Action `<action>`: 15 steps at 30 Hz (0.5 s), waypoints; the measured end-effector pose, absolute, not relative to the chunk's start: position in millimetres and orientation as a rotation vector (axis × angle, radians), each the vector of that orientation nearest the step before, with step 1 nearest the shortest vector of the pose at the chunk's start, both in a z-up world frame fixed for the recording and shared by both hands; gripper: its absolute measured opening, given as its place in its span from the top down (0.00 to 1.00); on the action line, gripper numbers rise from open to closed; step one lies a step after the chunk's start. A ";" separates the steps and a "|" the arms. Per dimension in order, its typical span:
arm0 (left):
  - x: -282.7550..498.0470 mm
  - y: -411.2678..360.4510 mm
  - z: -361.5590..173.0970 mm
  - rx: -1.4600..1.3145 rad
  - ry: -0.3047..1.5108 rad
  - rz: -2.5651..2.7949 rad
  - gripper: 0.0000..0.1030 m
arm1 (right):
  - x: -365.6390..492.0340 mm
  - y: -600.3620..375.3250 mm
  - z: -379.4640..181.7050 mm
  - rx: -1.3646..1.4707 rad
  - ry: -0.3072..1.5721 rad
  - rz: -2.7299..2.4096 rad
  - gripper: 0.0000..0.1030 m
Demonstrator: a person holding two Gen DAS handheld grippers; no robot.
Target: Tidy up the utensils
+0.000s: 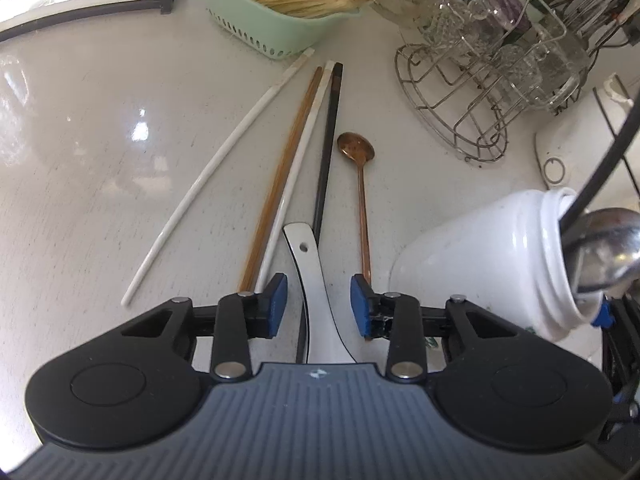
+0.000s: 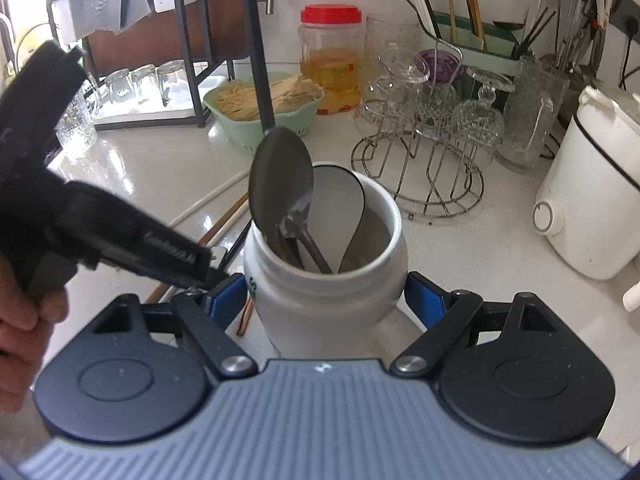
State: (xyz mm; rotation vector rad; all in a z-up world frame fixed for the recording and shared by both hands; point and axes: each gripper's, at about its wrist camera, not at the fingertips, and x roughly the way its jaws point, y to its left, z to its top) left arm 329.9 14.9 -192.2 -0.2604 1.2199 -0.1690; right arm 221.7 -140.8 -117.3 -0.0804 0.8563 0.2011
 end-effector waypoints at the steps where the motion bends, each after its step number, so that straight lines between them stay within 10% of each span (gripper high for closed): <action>1: 331.1 13.0 -191.5 -0.250 1.213 -0.167 0.64 | 220.7 -140.5 -117.9 -0.085 0.852 0.200 0.16; 15: 348.2 -10.0 -190.2 -0.051 1.182 -0.106 0.76 | 221.9 -137.8 -118.5 -0.085 0.854 0.185 0.15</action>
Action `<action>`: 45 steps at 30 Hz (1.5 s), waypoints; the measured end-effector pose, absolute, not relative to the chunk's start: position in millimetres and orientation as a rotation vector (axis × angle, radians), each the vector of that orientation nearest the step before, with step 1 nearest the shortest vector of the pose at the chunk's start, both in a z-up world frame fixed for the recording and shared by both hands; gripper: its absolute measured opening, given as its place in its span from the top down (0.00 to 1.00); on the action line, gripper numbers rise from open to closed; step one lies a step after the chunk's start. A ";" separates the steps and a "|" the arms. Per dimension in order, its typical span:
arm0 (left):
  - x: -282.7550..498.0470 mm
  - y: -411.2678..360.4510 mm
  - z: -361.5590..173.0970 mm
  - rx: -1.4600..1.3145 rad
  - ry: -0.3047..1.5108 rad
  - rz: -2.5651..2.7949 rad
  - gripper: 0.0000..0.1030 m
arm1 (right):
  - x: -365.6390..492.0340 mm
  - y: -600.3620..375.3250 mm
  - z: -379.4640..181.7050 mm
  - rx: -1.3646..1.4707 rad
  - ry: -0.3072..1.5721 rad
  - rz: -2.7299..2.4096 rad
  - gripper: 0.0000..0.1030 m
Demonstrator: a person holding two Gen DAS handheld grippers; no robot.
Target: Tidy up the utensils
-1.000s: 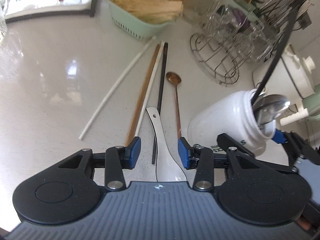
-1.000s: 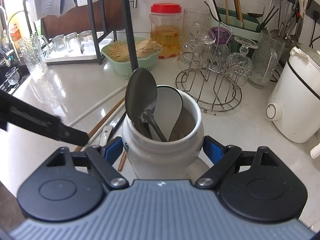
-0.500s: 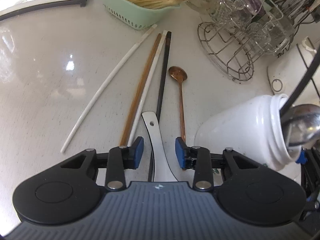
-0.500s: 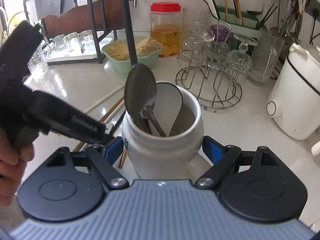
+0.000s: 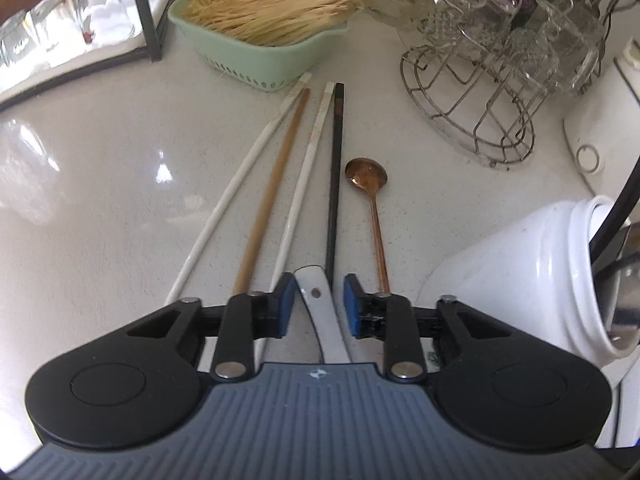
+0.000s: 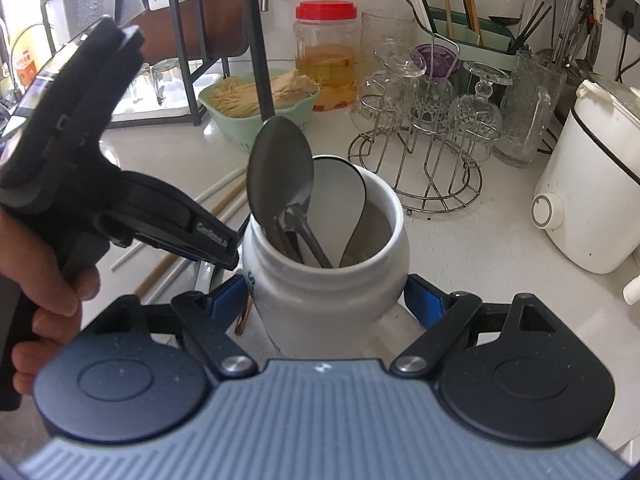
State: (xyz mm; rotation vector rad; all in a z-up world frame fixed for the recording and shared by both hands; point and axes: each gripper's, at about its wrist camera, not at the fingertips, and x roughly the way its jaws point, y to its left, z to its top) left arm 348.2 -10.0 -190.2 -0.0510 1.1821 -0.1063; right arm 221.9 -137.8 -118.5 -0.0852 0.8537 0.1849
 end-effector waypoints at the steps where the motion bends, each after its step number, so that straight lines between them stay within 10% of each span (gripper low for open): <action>1: 348.4 -10.9 -190.2 -0.034 1.182 -0.111 0.76 | 222.3 -137.7 -118.3 -0.085 0.855 0.185 0.15; 39: 287.0 19.3 -90.7 -0.104 1.020 -0.238 0.83 | 234.0 -142.1 -122.9 -0.027 0.801 0.197 0.12; 41: 287.1 18.7 -87.7 -0.103 1.008 -0.245 1.00 | 233.6 -142.3 -123.3 -0.028 0.794 0.199 0.12; 45: 288.7 16.1 -83.7 -0.097 0.984 -0.258 1.00 | 235.5 -143.2 -123.6 -0.033 0.791 0.211 0.12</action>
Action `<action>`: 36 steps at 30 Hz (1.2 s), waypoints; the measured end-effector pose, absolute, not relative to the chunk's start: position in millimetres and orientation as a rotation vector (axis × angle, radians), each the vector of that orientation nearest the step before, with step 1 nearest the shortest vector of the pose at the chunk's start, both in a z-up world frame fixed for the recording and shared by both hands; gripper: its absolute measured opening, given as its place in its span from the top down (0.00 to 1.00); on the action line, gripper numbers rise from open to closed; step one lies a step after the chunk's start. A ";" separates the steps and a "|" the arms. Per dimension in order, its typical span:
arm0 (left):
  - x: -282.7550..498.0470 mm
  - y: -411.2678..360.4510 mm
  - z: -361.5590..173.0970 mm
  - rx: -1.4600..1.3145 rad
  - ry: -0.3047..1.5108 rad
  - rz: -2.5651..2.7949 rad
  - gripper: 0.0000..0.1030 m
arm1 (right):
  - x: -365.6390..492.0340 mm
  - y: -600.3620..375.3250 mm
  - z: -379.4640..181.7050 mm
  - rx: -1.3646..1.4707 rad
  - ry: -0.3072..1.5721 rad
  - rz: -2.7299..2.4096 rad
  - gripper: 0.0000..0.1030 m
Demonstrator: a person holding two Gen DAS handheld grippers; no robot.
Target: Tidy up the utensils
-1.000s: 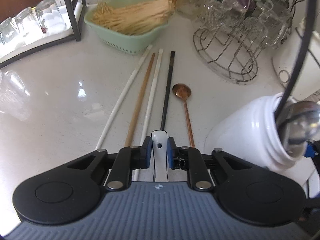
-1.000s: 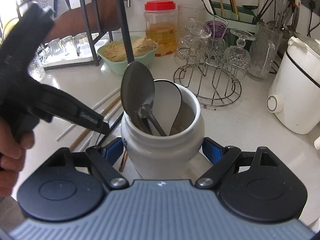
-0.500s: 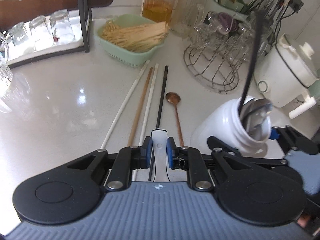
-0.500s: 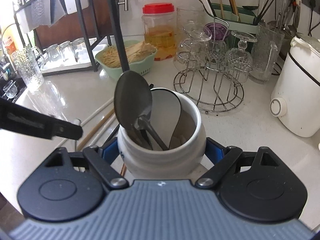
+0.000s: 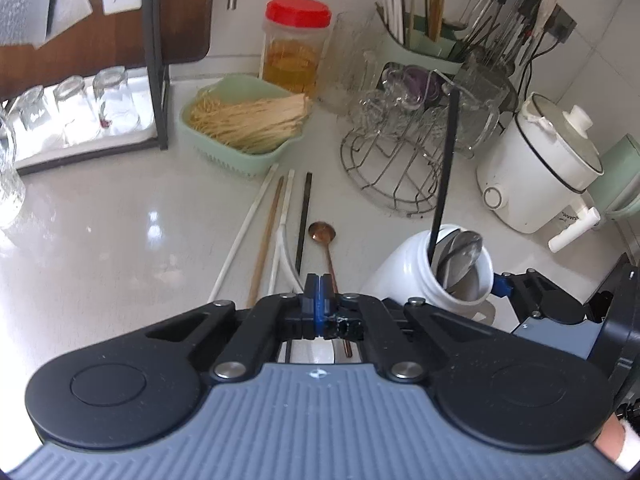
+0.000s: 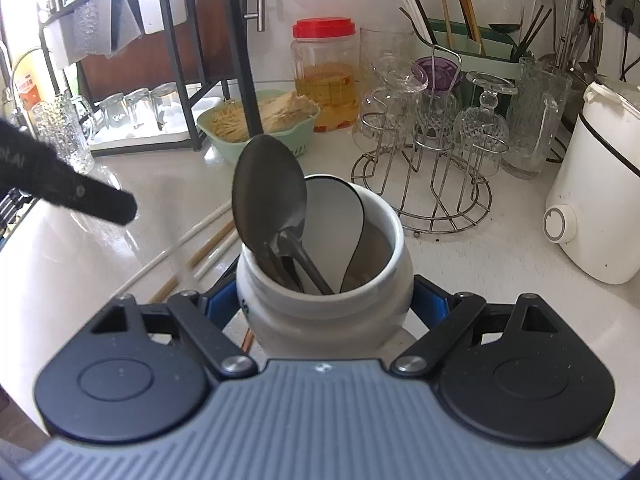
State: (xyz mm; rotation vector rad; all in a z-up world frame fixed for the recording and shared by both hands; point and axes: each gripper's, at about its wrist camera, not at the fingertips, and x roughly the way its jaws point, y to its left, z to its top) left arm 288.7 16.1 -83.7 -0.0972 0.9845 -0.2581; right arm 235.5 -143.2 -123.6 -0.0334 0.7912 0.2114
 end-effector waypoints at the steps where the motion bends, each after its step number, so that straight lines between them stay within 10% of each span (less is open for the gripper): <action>1: 289.4 14.4 -83.7 -0.091 0.981 -0.256 1.00 | 236.0 -143.1 -123.6 -0.035 0.790 0.214 0.12; 18: 338.9 33.8 -133.8 -0.204 1.091 -0.265 0.99 | 240.7 -149.5 -123.9 -0.040 0.792 0.215 0.12; 23: 364.7 28.0 -150.8 -0.226 1.115 -0.275 0.76 | 246.0 -154.0 -123.7 -0.035 0.801 0.196 0.12; 36: 420.3 11.1 -190.4 -0.213 1.155 -0.232 0.71 | 250.6 -153.4 -122.9 -0.032 0.825 0.181 0.12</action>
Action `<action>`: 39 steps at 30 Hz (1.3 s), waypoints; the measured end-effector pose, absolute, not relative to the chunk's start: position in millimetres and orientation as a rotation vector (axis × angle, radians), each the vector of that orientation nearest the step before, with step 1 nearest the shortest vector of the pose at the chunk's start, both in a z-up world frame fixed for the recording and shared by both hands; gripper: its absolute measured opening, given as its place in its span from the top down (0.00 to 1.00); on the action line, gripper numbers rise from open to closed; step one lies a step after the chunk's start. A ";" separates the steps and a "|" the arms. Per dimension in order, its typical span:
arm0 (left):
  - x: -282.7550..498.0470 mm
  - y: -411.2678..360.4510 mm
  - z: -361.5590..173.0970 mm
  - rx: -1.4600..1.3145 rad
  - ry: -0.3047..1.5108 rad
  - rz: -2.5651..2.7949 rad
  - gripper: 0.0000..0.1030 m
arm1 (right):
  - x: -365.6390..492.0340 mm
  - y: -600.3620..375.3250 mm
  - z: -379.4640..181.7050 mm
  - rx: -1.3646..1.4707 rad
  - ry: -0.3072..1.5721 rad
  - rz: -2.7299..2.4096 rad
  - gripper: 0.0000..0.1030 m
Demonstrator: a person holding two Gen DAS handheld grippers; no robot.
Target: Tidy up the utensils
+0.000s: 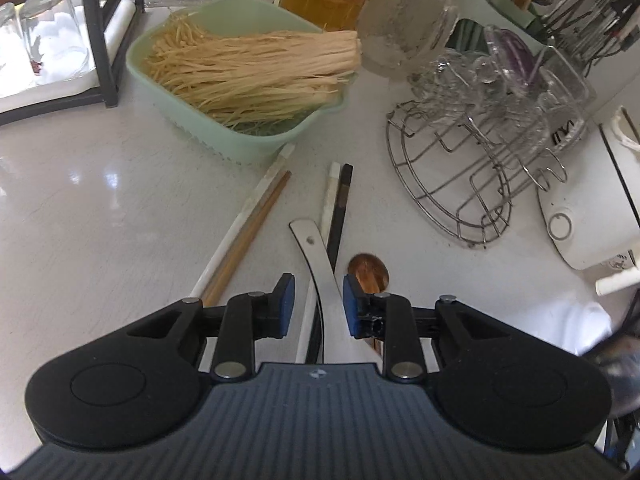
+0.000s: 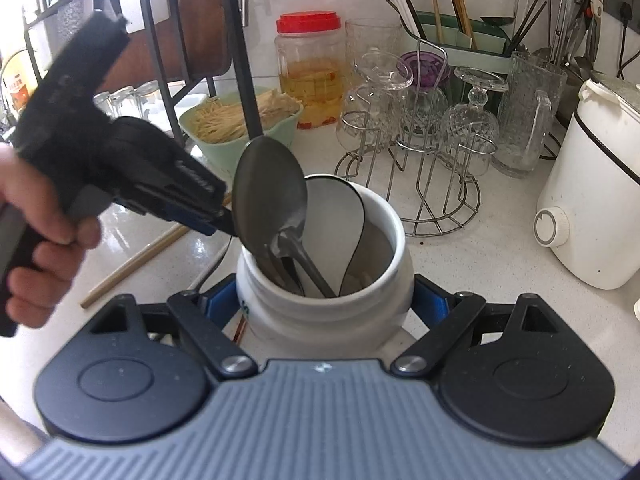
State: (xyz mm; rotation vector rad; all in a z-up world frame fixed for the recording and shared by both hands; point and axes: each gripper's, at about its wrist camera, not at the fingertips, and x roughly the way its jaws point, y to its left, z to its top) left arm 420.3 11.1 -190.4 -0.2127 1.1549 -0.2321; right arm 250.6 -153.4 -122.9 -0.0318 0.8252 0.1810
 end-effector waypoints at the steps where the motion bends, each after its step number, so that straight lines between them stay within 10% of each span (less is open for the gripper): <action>1: 423.6 9.7 -193.1 -0.210 1.159 -0.225 0.71 | 251.2 -153.2 -122.8 -0.032 0.827 0.180 0.12; 39: 363.8 19.0 -144.9 -0.132 1.071 -0.193 0.84 | 243.1 -151.1 -123.5 -0.056 0.798 0.181 0.12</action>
